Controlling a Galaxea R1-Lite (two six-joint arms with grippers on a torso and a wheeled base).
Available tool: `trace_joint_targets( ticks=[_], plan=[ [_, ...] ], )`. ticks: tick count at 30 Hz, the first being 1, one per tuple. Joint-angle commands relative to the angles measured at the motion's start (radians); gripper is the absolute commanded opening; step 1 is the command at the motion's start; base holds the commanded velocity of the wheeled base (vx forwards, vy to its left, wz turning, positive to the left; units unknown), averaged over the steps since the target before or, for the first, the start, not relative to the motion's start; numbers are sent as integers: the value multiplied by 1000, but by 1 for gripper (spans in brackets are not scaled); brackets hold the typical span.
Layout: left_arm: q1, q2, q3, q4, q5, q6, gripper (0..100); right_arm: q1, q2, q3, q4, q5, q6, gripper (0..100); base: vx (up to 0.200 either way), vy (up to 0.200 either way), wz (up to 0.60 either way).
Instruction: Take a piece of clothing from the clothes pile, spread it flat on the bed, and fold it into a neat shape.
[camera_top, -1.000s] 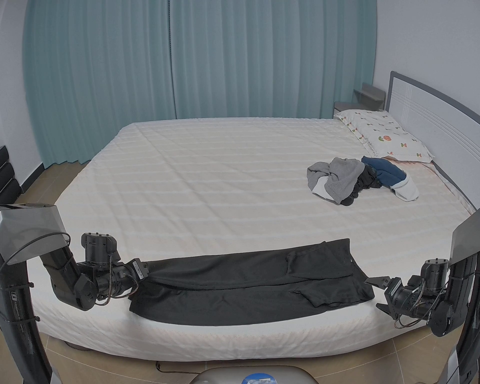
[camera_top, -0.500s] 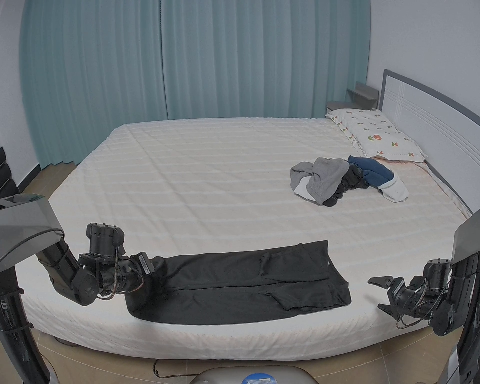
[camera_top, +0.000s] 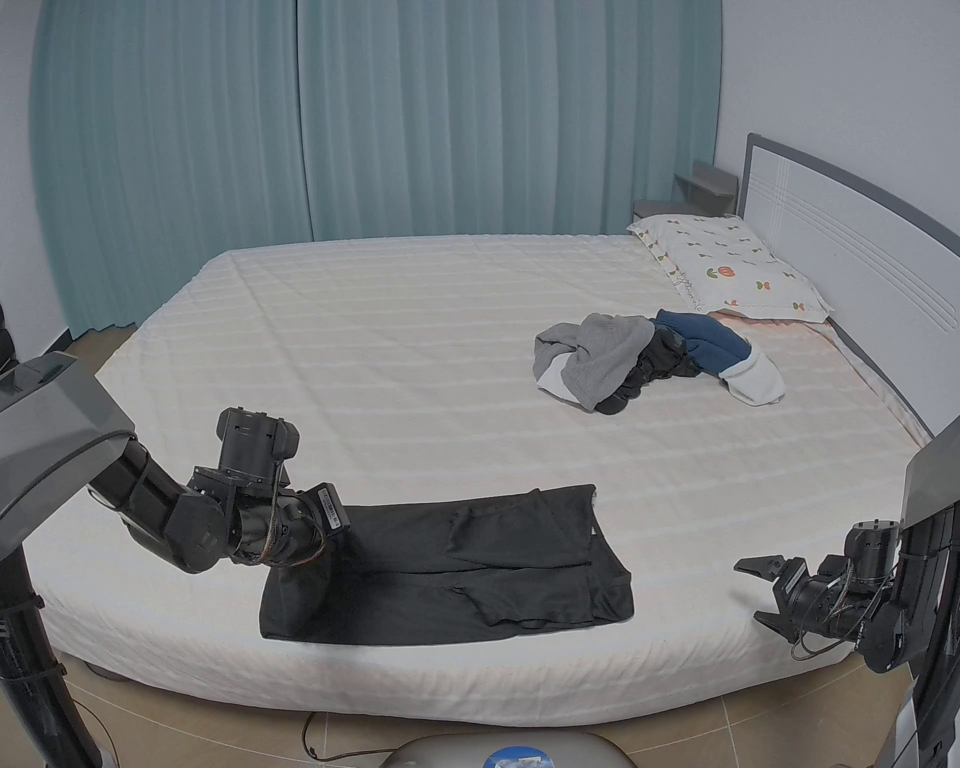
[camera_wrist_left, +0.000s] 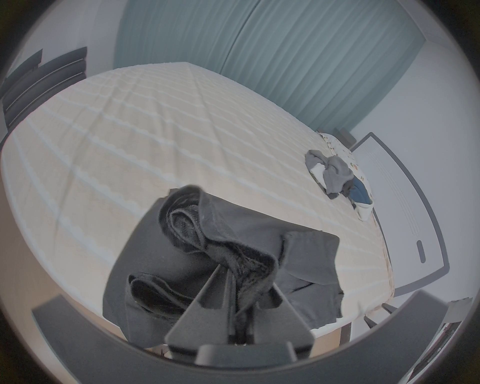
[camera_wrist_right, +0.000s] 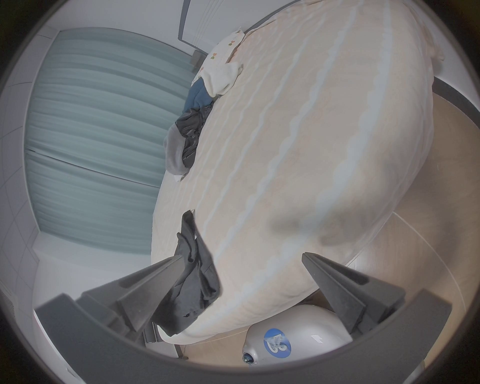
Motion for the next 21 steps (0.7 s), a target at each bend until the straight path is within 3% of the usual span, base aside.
trace_joint_targets(
  ticks=[1,11,18,21],
  plan=[
    [-40,4,-76,52,0,-5,0,2,28,-5,-12,1,0,100,0,-200,0],
    [-168,55,-274,227,22,-62,0,18,37,4,-12,-2,-8,100,0,-200,0],
    [-202,137,-395,299,33,-91,0,29,39,7,-12,-3,-10,100,0,-200,0],
    [-220,179,-439,308,57,-121,0,29,39,7,-12,-3,-11,100,0,0,0]
  ],
)
